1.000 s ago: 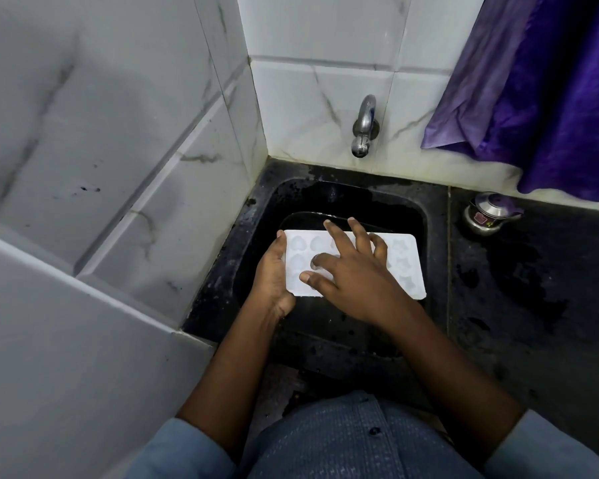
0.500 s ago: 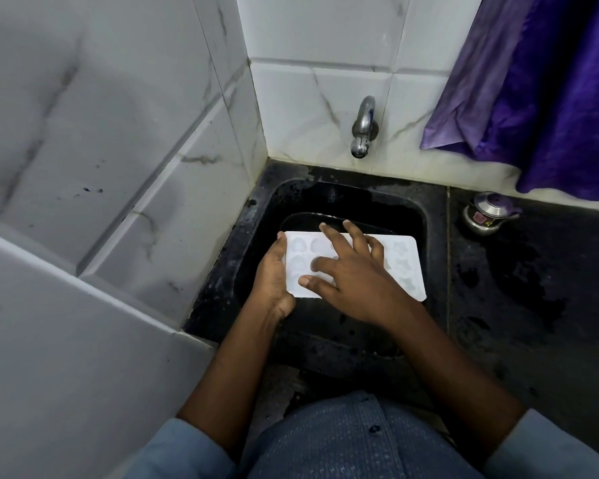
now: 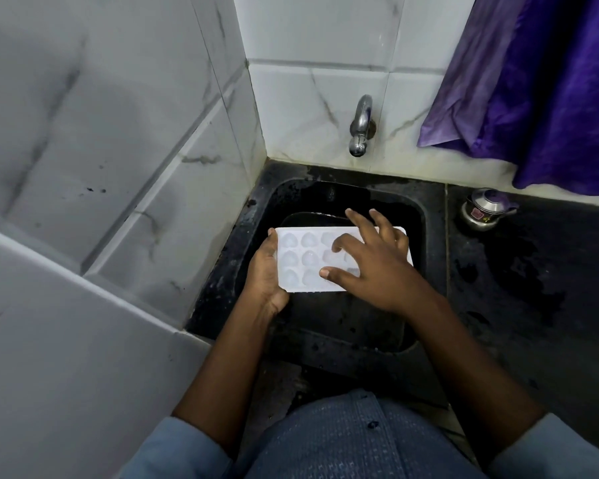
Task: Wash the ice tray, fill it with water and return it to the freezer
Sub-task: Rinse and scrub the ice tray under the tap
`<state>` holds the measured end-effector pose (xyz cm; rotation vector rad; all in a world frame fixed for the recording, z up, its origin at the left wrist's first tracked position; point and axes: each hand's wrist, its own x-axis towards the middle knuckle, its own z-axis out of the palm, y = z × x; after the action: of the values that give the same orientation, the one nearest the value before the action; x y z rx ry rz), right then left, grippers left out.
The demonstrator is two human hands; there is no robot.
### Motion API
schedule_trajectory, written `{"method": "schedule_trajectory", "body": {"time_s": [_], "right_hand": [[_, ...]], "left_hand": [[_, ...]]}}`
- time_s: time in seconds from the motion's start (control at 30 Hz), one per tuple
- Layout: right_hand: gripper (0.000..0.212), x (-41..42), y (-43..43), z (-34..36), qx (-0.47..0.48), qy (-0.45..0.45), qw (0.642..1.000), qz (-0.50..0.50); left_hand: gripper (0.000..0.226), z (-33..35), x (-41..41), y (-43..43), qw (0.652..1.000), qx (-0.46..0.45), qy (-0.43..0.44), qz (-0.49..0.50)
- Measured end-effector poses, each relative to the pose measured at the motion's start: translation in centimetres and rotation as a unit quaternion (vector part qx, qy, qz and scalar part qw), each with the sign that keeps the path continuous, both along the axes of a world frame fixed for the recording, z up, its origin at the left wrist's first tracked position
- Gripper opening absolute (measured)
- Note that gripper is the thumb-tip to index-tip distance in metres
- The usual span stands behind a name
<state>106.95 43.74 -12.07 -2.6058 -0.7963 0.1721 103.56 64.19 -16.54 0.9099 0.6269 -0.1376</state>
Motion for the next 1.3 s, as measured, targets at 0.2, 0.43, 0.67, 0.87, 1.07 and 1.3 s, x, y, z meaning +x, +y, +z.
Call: {"method": "schedule_trajectory", "body": {"time_s": [0.2,0.43,0.67,0.87,1.07,1.3], "right_hand": [[0.064,-0.6,0.0,-0.3,-0.029,0.005,1.0,0.006],[0.055,-0.9,0.4,-0.2,-0.061,0.009,0.998,-0.011],[0.052,-1.4,0.4,0.1,-0.049,0.041,0.998,0.008],[0.049,-1.4,0.1,0.2,-0.038,0.042,0.998,-0.008],[0.048,-1.4,0.2,0.1,-0.043,0.044,0.998,0.004],[0.048,-1.1,0.2,0.3,-0.028,0.032,0.999,-0.011]], "left_hand": [[0.074,-0.3,0.1,0.0,1.0,-0.001,-0.005,-0.006],[0.074,-0.3,0.0,-0.9,1.0,-0.021,-0.007,-0.01],[0.075,-0.4,-0.1,-0.7,1.0,-0.01,-0.008,-0.005],[0.074,-0.3,-0.3,-0.8,1.0,-0.001,-0.004,-0.002],[0.075,-0.5,-0.1,-0.9,1.0,-0.012,-0.006,-0.003],[0.073,-0.8,0.1,-0.7,1.0,-0.004,-0.009,0.003]]}}
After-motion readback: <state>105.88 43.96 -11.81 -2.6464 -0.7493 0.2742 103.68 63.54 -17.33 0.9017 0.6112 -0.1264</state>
